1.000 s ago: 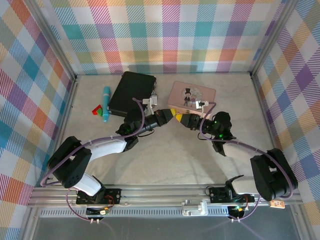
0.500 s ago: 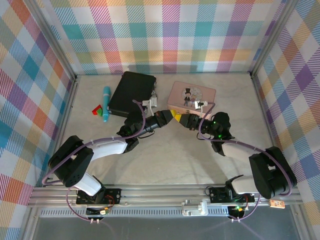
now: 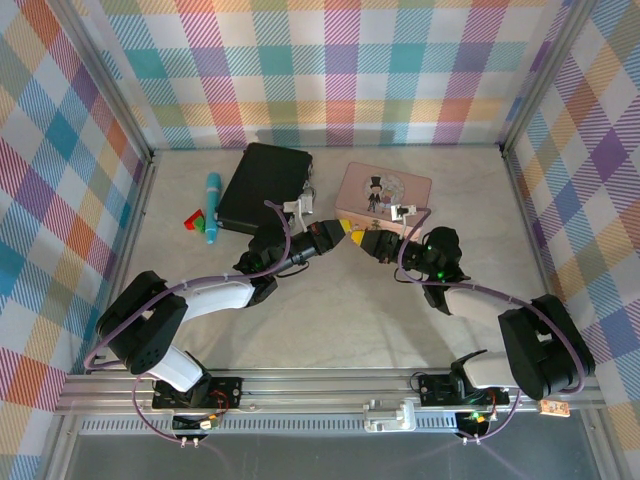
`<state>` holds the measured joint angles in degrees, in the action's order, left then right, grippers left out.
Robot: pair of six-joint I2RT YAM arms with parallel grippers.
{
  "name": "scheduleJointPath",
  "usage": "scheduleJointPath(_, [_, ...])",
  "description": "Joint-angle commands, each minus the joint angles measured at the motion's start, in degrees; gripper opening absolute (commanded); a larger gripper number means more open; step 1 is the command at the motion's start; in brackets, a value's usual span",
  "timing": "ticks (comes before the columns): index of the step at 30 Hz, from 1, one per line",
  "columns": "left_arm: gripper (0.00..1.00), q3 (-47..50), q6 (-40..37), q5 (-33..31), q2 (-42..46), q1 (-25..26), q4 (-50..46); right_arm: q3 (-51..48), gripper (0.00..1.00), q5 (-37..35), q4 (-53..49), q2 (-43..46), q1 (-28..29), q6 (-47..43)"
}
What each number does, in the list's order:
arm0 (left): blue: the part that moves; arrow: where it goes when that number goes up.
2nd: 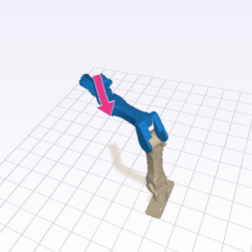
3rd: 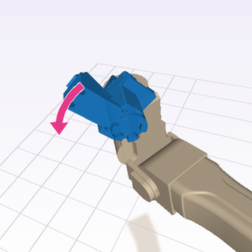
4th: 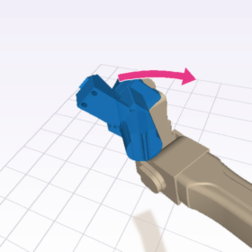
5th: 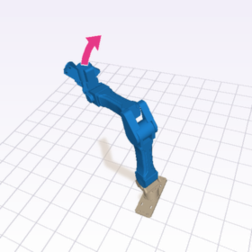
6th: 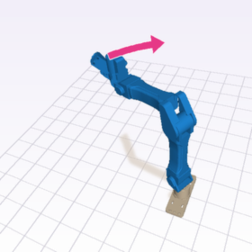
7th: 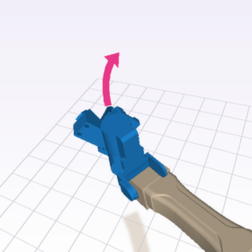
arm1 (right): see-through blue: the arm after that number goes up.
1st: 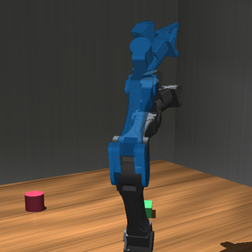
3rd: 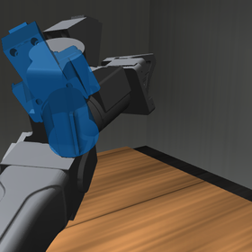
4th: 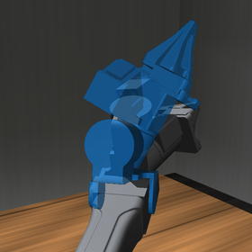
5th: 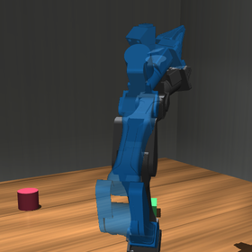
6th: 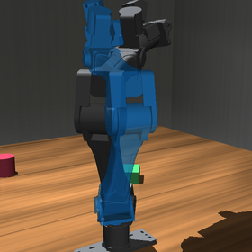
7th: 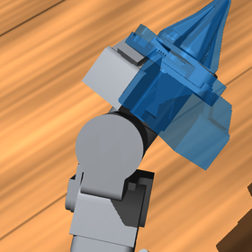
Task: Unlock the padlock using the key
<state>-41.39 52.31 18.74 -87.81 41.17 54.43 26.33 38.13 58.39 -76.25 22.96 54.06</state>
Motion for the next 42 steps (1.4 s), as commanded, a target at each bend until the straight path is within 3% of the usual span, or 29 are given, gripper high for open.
scheduleJointPath(1, [0.0,0.65,0.25,-0.06,0.81,0.15,3.31,0.03,0.06,0.34,2.69,0.33,0.33,0.12])
scheduleJointPath(3, [0.0,0.82,0.31,-0.19,0.88,0.24,3.18,-0.03,0.0,0.21,2.95,0.14,0.33,0.04])
scheduleJointPath(5, [0.01,1.07,0.37,-0.61,0.71,0.31,3.05,-0.2,0.0,-0.31,2.8,0.13,0.34,-0.35])
scheduleJointPath(9, [0.58,2.19,0.83,-2.88,1.41,-0.29,1.21,0.21,0.0,-0.9,-4.11,1.96,-0.06,-4.26])
scheduleJointPath(11, [0.68,2.41,0.38,-3.11,1.98,-1.52,-1.3,1.0,0.0,-1.43,-11.78,4.13,-0.63,-7.86])
scheduleJointPath(18, [0.65,-4.28,-11.19,-3.86,-0.51,-3.12,-23.4,3.04,0.0,-5.81,-41.49,11.29,-6.63,-18.98])
scheduleJointPath(23, [0.63,-9.94,-14.1,-4.6,-9.32,-1.29,-27.76,2.1,0.0,-5.28,-51.63,14.4,-15.38,-22.25])
scheduleJointPath(28, [0.64,-19.08,-18.36,-9.25,-19.12,3.08,-33.9,3.03,0.0,-5.05,-60.64,18.18,-23.05,-27.0])
scheduleJointPath(33, [0.65,-26.84,-19.42,-12.82,-27.69,5.03,-37.43,1.93,0.0,-1.19,-61.23,21.22,-28.71,-26.46])
scheduleJointPath(42, [0.64,-34.31,-20.88,-17.54,-36.32,6.93,-37.55,-2.92,0.0,3.39,-51.6,21.69,-28.95,-19.14])
